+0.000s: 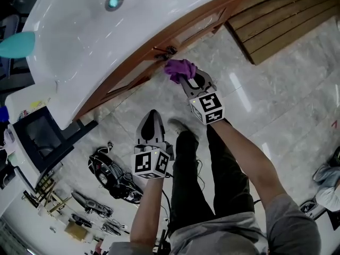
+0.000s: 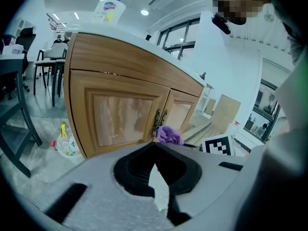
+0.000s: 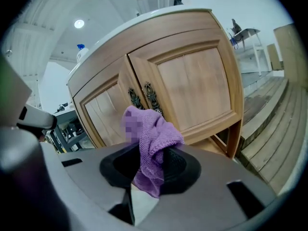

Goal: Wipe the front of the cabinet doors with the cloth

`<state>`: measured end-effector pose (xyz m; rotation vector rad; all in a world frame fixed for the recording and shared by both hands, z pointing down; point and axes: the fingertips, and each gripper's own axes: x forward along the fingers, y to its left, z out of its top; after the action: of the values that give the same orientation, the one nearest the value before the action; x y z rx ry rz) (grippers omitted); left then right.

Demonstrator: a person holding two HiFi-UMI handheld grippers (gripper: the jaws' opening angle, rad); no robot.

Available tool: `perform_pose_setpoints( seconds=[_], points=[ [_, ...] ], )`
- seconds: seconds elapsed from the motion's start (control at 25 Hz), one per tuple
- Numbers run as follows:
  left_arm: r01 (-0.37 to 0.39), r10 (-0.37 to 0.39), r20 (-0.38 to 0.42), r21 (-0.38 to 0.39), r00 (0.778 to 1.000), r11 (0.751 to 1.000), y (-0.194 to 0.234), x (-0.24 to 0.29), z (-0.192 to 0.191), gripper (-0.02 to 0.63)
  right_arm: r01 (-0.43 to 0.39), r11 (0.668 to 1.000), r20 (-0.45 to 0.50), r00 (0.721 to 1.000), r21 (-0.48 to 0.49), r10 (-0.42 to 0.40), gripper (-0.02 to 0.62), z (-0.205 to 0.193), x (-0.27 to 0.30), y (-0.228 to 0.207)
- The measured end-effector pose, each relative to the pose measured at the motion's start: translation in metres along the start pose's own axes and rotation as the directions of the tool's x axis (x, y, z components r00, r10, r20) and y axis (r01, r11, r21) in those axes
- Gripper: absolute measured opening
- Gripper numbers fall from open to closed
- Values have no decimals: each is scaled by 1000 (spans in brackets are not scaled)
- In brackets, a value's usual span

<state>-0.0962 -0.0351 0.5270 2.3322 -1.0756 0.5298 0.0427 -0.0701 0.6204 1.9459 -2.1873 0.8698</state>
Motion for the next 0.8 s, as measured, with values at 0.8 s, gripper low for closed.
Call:
perform_pose_setpoints(
  seconds=[0.8],
  points=[
    [40, -41, 67, 3, 997, 999, -64, -64, 124, 9, -23, 990, 88, 996, 137, 11, 95, 152, -124, 61]
  ],
)
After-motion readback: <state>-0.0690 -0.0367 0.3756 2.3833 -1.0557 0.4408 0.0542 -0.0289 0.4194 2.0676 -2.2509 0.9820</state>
